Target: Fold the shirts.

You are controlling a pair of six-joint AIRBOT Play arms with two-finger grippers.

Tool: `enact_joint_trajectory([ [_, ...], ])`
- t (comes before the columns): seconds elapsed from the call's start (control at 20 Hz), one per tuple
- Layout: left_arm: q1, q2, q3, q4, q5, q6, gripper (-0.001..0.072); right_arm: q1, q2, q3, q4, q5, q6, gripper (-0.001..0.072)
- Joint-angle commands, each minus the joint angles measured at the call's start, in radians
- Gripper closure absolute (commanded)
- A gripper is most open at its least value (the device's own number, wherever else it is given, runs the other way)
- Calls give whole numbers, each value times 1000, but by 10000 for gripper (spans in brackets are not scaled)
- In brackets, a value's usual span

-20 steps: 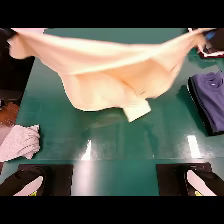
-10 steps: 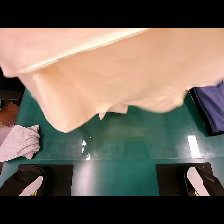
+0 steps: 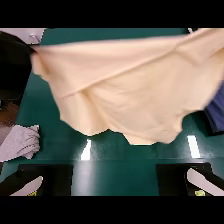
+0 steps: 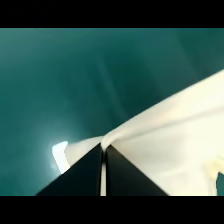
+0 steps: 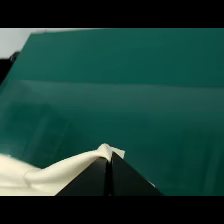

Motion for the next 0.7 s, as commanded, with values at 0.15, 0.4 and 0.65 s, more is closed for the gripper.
enact_joint_trajectory([
  [0.15, 23, -357, -97, 18, 245, 9, 685, 271, -282, -159, -230, -302, 35, 701],
  [0.4, 43, -430, -97, 19, 386, 9, 542, 302, -436, -68, -254, -420, 38, 686],
  [0.65, 174, -429, -66, -22, 245, 5, 207, 254, -465, -13, -217, -229, 28, 428],
])
